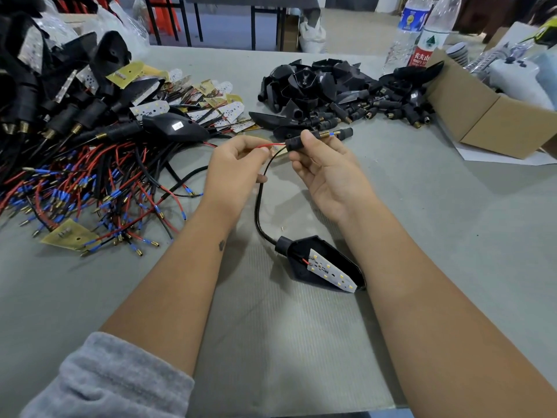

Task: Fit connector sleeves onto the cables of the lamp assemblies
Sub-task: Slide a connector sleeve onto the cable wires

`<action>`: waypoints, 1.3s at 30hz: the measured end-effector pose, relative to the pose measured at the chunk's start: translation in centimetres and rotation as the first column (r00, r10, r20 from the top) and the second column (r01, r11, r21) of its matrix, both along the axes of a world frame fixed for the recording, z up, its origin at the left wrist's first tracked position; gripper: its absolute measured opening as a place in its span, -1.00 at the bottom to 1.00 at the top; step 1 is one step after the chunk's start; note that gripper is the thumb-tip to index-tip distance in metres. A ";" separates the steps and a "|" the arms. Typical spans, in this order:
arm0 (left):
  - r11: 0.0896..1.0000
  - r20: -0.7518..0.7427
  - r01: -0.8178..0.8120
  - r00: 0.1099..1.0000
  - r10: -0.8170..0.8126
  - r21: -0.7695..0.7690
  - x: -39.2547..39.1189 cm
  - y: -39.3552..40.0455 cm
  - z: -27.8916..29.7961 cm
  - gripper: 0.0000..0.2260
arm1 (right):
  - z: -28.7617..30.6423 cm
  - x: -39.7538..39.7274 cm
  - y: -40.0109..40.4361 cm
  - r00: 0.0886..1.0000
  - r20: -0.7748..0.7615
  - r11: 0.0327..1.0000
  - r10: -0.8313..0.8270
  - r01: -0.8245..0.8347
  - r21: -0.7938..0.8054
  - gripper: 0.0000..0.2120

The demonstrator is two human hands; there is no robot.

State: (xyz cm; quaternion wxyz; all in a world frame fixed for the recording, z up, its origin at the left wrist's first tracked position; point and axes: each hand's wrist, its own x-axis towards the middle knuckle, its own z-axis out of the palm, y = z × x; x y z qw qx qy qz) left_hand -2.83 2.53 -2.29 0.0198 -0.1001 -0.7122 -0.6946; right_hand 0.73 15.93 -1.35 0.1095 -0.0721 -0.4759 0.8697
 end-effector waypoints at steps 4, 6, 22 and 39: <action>1.000 -0.069 0.008 0.998 -0.008 -0.005 0.3 0.0 0.2 -0.87 | 0.1 0.1 0.2 1.000 -0.002 1.000 -0.011 0.011 -0.006 -0.90; 0.999 -0.076 0.033 0.997 -0.032 0.008 0.5 -0.1 0.2 -0.87 | 0.1 0.2 0.2 1.000 -0.007 1.000 -0.001 0.001 0.019 -0.90; 0.999 0.015 0.051 0.999 -0.052 0.005 0.2 0.0 0.0 -0.87 | 0.0 0.1 -0.2 0.994 -0.070 0.995 0.090 -0.087 0.037 -0.82; 0.997 0.028 0.004 1.000 -0.006 0.076 0.6 0.0 0.5 -0.96 | -0.4 0.0 -0.5 1.000 0.010 0.924 0.013 -0.016 0.382 -0.86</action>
